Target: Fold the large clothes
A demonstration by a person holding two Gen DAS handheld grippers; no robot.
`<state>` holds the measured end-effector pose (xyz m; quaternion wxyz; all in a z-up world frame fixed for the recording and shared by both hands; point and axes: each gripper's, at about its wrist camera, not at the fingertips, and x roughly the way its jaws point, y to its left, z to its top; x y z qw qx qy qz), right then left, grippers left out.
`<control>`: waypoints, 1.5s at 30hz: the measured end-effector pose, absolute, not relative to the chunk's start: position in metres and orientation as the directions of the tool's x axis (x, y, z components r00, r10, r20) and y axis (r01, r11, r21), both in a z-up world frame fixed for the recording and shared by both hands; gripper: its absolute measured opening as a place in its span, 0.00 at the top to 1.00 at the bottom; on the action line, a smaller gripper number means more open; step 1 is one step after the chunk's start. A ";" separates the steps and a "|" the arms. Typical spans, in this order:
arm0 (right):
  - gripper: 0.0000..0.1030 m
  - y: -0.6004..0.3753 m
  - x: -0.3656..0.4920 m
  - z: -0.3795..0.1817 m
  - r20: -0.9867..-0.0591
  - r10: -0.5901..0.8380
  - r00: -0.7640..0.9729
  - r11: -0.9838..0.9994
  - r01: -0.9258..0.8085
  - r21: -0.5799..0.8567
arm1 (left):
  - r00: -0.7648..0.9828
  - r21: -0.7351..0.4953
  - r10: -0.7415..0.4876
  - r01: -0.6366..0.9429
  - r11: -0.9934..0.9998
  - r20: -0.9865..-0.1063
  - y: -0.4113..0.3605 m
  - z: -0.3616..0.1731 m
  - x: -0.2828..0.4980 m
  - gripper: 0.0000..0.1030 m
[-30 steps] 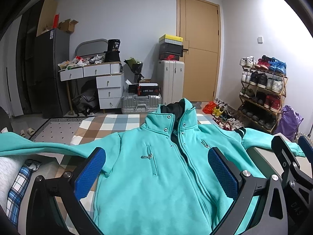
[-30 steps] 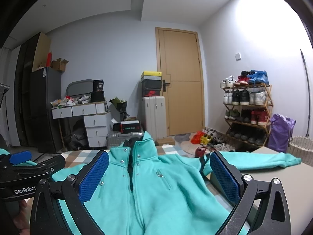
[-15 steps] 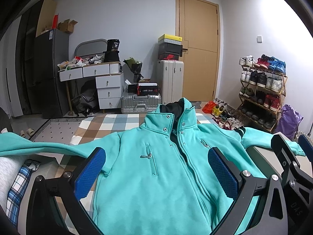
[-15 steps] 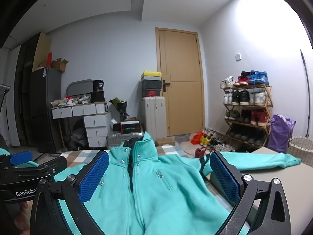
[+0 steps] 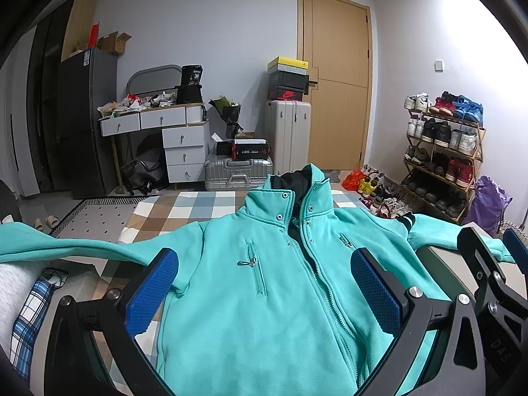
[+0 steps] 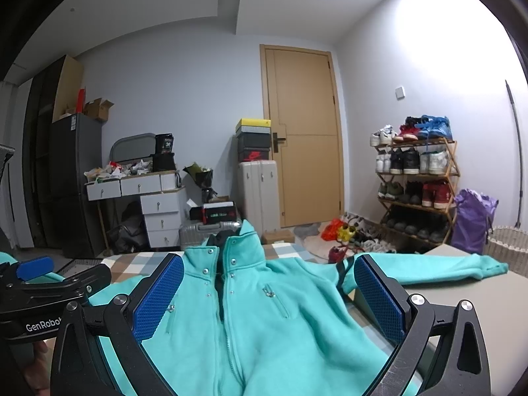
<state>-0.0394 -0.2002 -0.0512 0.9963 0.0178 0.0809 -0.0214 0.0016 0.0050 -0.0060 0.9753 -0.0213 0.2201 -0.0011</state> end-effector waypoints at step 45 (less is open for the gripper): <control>0.00 -0.655 0.022 -0.115 -0.764 -0.115 0.634 0.704 0.595 0.388 | 0.831 0.003 -0.017 0.023 1.000 -0.556 -0.008 -0.030 0.019 0.01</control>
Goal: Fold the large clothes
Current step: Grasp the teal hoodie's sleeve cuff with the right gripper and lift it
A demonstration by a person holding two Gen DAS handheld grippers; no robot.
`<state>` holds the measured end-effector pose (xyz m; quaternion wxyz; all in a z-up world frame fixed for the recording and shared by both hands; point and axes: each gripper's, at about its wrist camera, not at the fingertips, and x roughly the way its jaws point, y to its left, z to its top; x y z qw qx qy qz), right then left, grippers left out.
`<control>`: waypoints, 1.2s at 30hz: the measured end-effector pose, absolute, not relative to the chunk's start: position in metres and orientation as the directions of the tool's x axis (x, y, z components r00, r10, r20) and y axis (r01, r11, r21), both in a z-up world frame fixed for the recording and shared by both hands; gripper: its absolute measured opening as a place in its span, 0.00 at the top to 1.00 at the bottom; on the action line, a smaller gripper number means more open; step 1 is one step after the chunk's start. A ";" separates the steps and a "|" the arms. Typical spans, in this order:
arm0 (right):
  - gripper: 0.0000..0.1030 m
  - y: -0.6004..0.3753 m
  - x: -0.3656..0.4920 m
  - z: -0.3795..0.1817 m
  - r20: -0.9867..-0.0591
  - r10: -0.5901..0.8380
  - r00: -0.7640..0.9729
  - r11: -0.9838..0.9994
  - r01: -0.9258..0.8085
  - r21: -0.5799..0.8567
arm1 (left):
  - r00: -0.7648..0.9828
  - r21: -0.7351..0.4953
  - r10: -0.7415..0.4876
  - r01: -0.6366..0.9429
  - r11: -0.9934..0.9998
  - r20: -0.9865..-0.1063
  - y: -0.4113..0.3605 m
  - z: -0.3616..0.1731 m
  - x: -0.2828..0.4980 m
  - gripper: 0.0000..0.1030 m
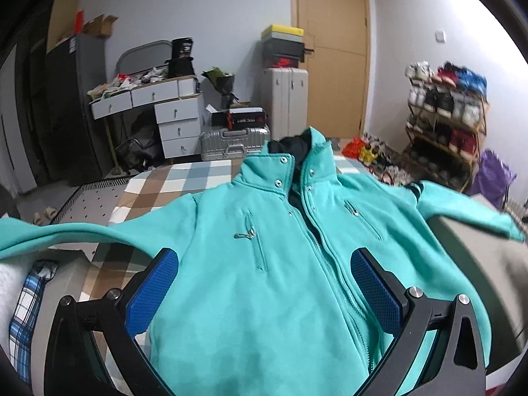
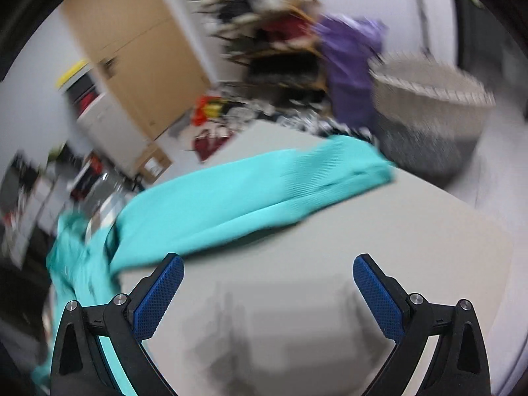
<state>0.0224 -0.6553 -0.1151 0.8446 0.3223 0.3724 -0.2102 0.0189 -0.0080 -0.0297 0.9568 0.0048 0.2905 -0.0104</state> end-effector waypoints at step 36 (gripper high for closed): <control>0.89 -0.663 0.124 -0.017 -0.604 -0.584 0.542 0.733 0.672 -0.105 | 0.764 0.120 0.026 0.068 0.990 -0.645 -0.043 -0.052 0.040 0.01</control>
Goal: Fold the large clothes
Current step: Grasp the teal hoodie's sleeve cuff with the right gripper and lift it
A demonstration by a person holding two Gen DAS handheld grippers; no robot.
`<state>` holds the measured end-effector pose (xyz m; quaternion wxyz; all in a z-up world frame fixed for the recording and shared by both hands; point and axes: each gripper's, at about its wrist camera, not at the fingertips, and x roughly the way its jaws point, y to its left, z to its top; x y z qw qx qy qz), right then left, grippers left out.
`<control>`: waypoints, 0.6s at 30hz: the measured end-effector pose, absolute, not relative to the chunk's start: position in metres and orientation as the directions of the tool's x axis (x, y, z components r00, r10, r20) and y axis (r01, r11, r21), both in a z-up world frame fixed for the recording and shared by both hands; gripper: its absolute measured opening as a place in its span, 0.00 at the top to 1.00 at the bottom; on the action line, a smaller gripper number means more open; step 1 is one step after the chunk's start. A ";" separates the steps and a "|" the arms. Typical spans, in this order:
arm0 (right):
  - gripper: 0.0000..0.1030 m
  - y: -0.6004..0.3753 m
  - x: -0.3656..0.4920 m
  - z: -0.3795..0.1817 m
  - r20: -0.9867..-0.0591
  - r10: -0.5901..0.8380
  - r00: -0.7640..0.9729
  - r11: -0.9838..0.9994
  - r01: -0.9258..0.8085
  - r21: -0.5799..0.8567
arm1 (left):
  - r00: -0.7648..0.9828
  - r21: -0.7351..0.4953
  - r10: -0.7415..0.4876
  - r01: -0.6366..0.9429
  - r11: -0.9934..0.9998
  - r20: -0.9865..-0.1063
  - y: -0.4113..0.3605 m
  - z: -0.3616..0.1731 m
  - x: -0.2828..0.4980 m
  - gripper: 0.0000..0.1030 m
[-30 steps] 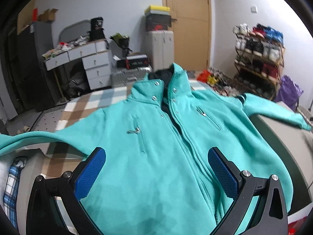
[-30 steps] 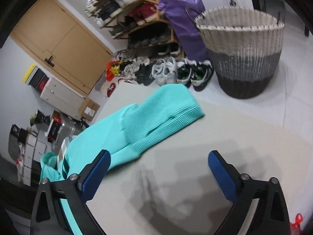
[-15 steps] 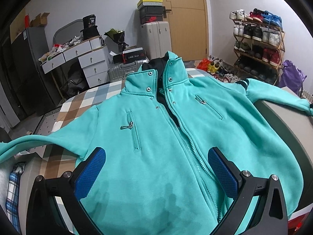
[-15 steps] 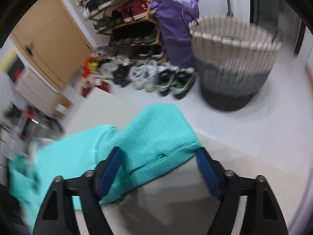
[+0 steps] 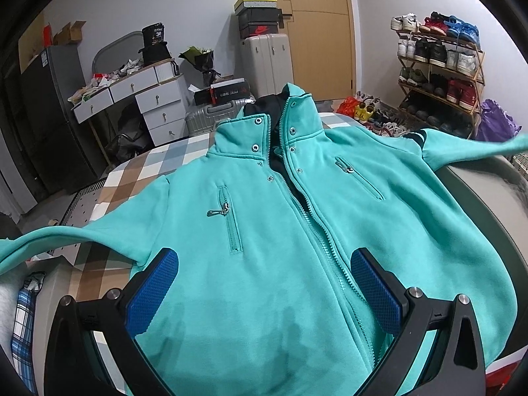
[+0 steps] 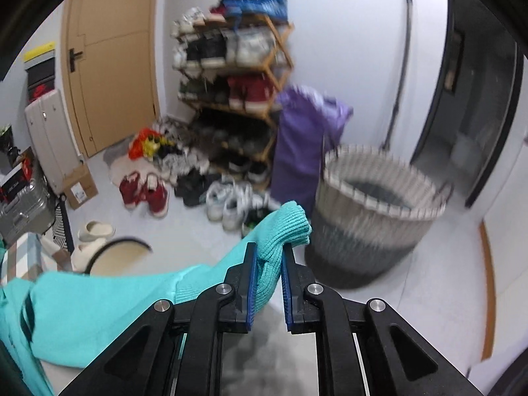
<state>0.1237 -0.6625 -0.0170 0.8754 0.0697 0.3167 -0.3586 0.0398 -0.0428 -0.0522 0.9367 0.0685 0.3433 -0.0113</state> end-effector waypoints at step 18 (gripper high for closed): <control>0.90 -0.543 0.164 0.115 -0.327 -0.631 0.703 0.771 0.613 -0.171 | 0.807 0.113 0.035 0.040 0.993 -0.589 -0.001 -0.035 0.027 0.01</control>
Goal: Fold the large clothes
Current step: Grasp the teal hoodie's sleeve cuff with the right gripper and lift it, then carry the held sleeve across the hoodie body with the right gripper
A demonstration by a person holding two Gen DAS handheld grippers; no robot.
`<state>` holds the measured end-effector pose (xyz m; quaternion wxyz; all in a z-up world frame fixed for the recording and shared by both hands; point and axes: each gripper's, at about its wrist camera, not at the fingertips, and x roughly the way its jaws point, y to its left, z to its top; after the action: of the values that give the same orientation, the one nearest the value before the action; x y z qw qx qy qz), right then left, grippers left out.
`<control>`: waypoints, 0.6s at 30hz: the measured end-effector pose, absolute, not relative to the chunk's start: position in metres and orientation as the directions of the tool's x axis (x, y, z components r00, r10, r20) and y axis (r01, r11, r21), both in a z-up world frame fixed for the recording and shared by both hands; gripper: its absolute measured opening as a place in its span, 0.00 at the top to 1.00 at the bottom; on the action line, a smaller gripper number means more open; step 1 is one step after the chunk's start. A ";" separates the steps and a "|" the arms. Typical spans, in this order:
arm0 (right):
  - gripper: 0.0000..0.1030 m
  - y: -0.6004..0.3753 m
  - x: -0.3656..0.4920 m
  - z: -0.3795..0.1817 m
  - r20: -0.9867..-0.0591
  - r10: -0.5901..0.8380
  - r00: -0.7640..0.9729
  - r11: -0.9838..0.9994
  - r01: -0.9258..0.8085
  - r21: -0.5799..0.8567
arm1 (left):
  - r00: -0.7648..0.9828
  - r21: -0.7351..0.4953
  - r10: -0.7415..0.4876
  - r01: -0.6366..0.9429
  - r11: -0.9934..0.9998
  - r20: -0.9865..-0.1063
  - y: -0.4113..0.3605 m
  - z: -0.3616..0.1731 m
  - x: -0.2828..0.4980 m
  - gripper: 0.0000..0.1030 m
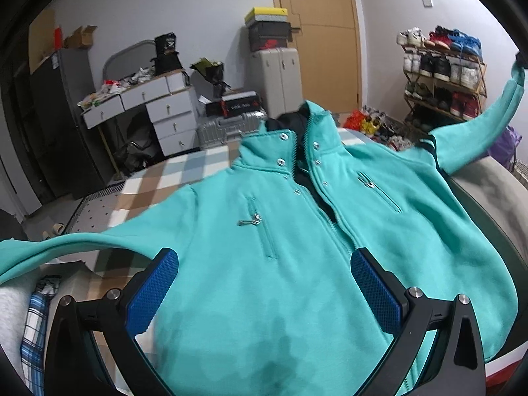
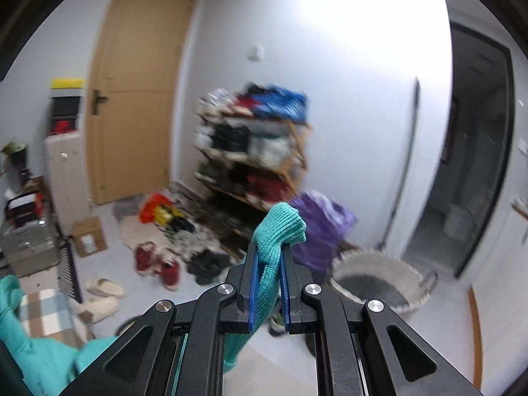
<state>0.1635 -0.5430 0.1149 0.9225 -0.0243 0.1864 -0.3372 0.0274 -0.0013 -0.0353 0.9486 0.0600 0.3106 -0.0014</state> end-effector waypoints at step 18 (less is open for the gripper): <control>0.90 -0.132 0.216 0.087 -0.473 0.336 0.814 0.941 -0.275 0.194 | 0.818 -0.052 0.212 -0.282 0.958 -0.536 0.147 -0.012 0.013 0.01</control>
<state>0.2163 -0.1316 0.0870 0.9506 0.0584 0.2589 0.1608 0.0128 0.1472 -0.0119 0.9511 -0.0648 0.2727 0.1298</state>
